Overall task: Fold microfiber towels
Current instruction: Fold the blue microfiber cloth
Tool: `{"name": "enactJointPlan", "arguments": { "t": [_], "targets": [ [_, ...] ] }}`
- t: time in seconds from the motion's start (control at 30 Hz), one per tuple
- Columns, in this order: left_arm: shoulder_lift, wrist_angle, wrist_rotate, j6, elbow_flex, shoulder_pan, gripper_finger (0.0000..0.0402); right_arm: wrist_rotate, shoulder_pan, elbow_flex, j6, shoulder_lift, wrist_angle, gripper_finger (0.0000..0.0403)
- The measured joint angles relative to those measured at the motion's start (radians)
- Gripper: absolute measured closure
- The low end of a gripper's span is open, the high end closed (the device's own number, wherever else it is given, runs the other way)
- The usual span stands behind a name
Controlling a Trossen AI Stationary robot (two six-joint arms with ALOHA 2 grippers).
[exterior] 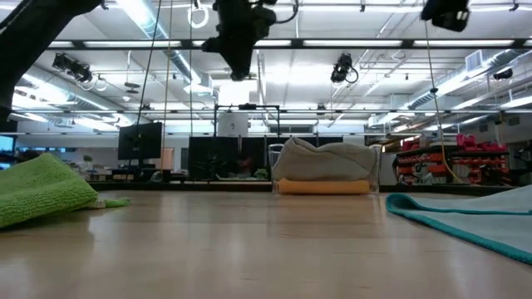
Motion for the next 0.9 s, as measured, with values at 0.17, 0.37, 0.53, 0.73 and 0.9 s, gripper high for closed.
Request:
{"name": "enactJointPlan", "arguments": {
  "t": [0.17, 0.37, 0.53, 0.73, 0.9],
  "targets": [
    [0.000, 0.000, -0.158, -0.163, 0.000, -0.124, 0.0294, 0.000, 0.089, 0.000, 0.019, -0.104, -0.096, 0.0391],
    [0.000, 0.000, -0.186, -0.352, 0.000, -0.234, 0.0294, 0.000, 0.131, 0.000, 0.045, -0.230, -0.191, 0.0390],
    [0.000, 0.000, -0.186, -0.479, 0.000, -0.317, 0.0294, 0.000, 0.130, 0.000, 0.049, -0.327, -0.205, 0.0392],
    [0.007, 0.008, -0.231, -0.685, 0.001, -0.408, 0.0294, 0.000, 0.130, 0.000, 0.049, -0.402, -0.204, 0.0390],
    [0.048, 0.092, -0.175, -0.780, 0.001, -0.466, 0.0294, 0.001, 0.129, -0.005, 0.045, -0.413, -0.202, 0.0392]
  ]
}}
